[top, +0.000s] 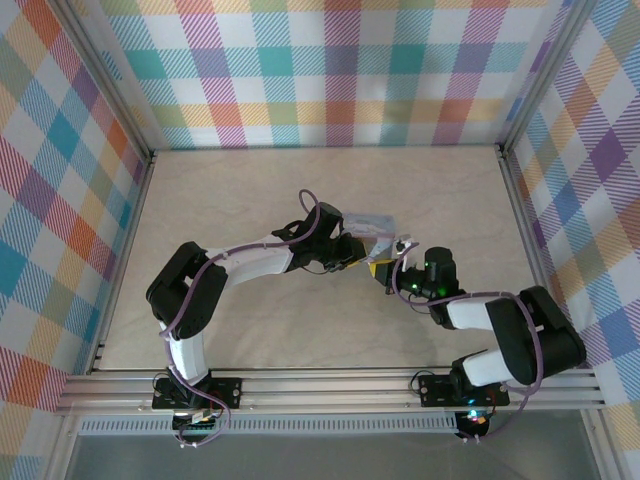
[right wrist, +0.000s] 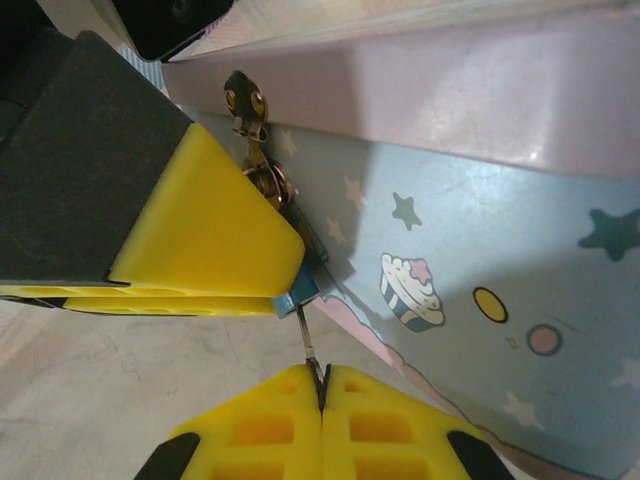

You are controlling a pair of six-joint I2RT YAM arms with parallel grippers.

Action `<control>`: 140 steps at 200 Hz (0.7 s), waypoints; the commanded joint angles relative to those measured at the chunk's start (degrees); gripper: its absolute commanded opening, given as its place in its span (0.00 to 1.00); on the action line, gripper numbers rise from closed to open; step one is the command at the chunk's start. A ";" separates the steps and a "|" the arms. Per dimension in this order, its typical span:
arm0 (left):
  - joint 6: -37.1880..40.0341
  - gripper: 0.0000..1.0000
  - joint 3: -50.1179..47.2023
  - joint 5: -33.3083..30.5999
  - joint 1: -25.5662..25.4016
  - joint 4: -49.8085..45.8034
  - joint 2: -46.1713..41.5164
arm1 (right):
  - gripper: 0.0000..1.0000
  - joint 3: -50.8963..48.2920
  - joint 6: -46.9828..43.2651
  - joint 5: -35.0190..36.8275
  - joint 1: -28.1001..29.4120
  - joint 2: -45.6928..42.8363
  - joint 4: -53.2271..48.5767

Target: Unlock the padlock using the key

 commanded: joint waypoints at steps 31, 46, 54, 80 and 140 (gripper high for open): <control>-0.26 0.06 1.17 1.38 0.44 2.84 -2.53 | 0.01 2.26 2.43 -3.92 0.64 5.99 7.43; -0.21 0.06 1.27 1.47 0.44 2.87 -2.53 | 0.01 2.19 2.72 -3.63 0.70 6.86 8.80; -0.23 0.06 1.29 1.55 0.46 2.83 -2.44 | 0.01 2.17 2.90 -3.44 0.73 7.09 9.36; -0.03 0.06 1.26 1.38 0.44 2.44 -2.56 | 0.01 2.09 2.59 -2.37 0.73 6.24 9.01; -0.01 0.06 1.54 1.46 0.99 2.38 -2.53 | 0.01 -0.09 0.55 -0.35 0.61 0.74 2.49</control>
